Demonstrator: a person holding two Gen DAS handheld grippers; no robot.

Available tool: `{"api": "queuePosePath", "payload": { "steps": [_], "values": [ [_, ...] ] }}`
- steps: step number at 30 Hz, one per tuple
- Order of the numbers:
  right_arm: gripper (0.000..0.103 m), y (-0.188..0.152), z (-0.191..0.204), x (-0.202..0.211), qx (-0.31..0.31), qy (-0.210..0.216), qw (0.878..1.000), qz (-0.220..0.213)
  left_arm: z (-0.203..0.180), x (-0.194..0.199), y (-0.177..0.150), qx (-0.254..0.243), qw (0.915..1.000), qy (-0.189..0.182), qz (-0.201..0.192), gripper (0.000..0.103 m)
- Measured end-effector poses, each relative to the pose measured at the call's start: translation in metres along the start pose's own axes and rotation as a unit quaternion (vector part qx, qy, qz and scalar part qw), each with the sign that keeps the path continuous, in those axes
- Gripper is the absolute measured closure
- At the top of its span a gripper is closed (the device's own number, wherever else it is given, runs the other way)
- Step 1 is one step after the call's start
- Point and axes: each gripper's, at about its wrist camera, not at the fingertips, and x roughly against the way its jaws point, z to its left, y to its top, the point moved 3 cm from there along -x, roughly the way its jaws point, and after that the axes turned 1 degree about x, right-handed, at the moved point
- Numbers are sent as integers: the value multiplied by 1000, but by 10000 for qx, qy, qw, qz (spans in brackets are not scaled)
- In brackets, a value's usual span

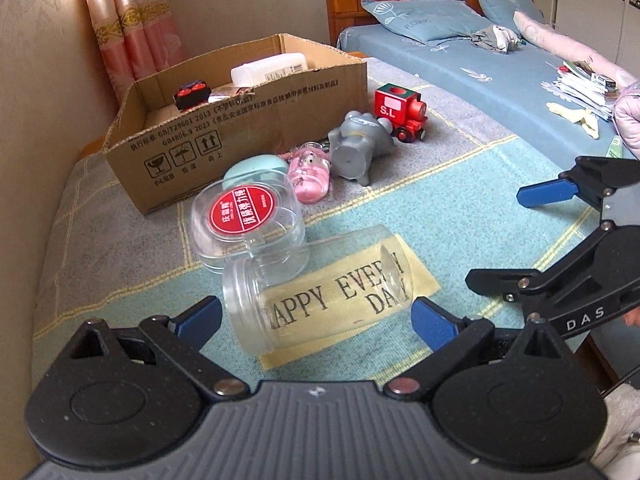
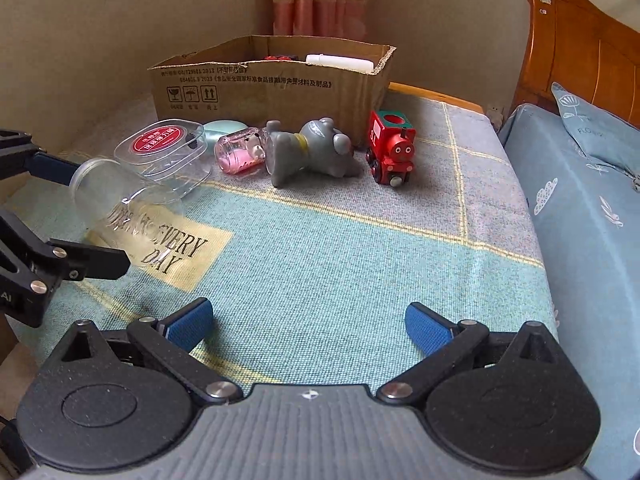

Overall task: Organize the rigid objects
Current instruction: 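Move the left tool to the clear 'HAPPY EVERY DAY' cup and close on it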

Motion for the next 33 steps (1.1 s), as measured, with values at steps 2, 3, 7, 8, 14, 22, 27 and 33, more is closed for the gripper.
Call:
{"api": "queuePosePath", "payload": {
  "steps": [2,3,7,8,14,22,27,33],
  "values": [
    [0,-1,0,0,-27,-26,10000,-31,2,-5,2,174,9998,-68,69,3],
    [0,0,1,0,-42,-41,10000,-39,3,-7,3,266,9995,-129,90,3],
    [0,-1,1,0,-87,-89,9999,-63,9,-13,3,604,9978,-245,126,3],
    [0,-1,2,0,-92,-96,9999,-71,11,-13,2,641,9976,-218,115,3],
    [0,-1,2,0,-85,-99,9999,-97,37,-7,-12,899,9956,200,158,3],
    [0,6,-1,-6,75,70,9999,71,77,-2,-35,1558,9862,513,212,3],
    [0,18,1,-16,278,261,9991,183,76,-5,-33,1432,9881,523,196,3],
    [0,41,3,-34,523,373,9968,474,74,-10,-31,1346,9894,507,188,1]
  ]
}}
